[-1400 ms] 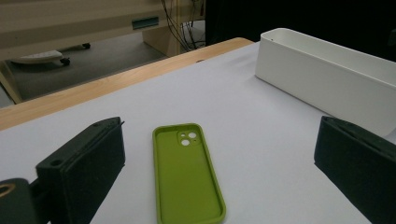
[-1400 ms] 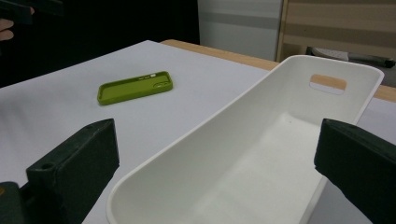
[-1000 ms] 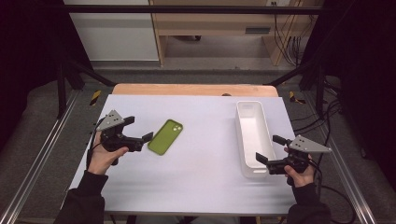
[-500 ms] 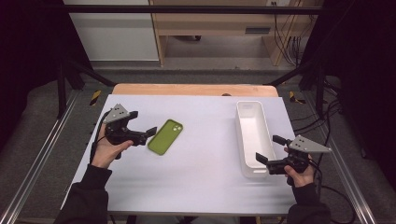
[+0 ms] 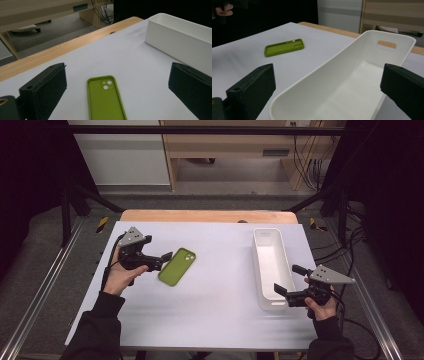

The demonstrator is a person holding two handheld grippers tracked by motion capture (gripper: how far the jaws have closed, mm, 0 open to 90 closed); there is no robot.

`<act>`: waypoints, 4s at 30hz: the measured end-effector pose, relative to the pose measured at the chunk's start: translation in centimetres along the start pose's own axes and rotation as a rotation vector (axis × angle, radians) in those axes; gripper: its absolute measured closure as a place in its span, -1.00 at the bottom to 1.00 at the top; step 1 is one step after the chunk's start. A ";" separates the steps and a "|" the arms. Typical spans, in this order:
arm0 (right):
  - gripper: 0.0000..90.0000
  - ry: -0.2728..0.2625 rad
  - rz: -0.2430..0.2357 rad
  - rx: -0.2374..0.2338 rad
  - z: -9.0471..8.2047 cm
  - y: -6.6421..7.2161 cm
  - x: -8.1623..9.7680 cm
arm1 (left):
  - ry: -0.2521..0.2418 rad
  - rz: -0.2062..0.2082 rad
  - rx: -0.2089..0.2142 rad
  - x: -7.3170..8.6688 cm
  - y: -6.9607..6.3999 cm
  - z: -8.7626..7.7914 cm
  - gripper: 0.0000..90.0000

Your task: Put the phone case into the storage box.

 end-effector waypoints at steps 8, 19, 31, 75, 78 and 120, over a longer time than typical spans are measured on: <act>-0.99 0.002 0.001 0.001 0.0 0.0 0.0 | 0.025 -0.010 -0.014 0.1 0.5 1.0 -0.97; -0.99 0.003 0.000 0.001 0.0 0.0 0.0 | 0.050 -0.005 -0.024 -0.6 0.8 2.0 -0.97; -0.99 0.006 0.002 -0.001 0.1 0.0 0.1 | 0.063 -0.007 -0.026 -0.9 1.4 3.1 -0.96; -0.99 0.009 0.007 0.002 0.0 -0.2 0.2 | 0.128 -0.005 -0.040 -0.3 2.8 6.7 -0.95; -0.99 0.008 0.007 0.002 0.0 -0.2 0.2 | 0.144 -0.009 -0.041 0.0 3.0 7.0 -0.95; -0.99 0.013 0.009 0.001 0.1 -0.2 0.3 | 0.234 -0.084 -0.047 3.9 4.0 9.5 -0.92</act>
Point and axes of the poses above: each handheld gripper's, and its own axes: z roughly forward along the jaws, x roughly out of its underside, y roughly to its left, the point moved 7 cm from there along z, roughly forward along the jaws, and after that the axes turned 7 degrees about y, right-handed, at the moved point
